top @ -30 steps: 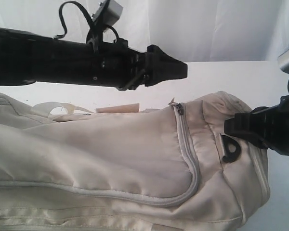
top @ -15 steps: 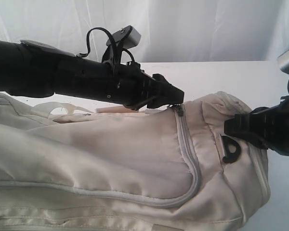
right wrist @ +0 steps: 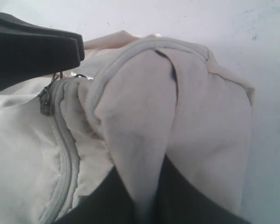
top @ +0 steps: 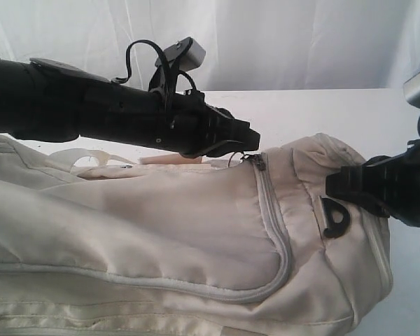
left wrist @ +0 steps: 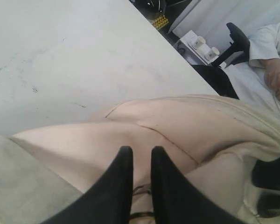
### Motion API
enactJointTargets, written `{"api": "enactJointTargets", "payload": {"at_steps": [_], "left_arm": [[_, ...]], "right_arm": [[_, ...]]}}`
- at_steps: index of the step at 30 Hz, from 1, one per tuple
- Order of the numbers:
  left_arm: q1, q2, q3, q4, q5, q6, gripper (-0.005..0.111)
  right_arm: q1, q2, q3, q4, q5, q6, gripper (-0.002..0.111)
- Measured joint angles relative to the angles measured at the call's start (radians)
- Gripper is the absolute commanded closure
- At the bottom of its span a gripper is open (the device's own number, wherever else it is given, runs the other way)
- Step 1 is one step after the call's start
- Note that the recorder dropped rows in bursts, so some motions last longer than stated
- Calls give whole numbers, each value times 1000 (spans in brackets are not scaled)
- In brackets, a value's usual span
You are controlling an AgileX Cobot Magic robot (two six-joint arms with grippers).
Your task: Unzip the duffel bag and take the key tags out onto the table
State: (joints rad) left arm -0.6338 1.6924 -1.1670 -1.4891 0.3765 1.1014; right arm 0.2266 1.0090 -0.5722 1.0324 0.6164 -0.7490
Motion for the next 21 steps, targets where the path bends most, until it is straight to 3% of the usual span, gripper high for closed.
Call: {"api": "enactJointTargets", "payload": {"at_steps": [11, 16, 21], "left_arm": [[0, -4, -36, 90, -25, 0, 91], [0, -38, -44, 255, -31, -14, 89], [0, -69, -47, 443, -9, -133, 76]], "right_arm": [[0, 0, 0, -13, 2, -2, 108], [0, 0, 0, -27, 2, -2, 108], [0, -2, 0, -29, 2, -2, 108]]}}
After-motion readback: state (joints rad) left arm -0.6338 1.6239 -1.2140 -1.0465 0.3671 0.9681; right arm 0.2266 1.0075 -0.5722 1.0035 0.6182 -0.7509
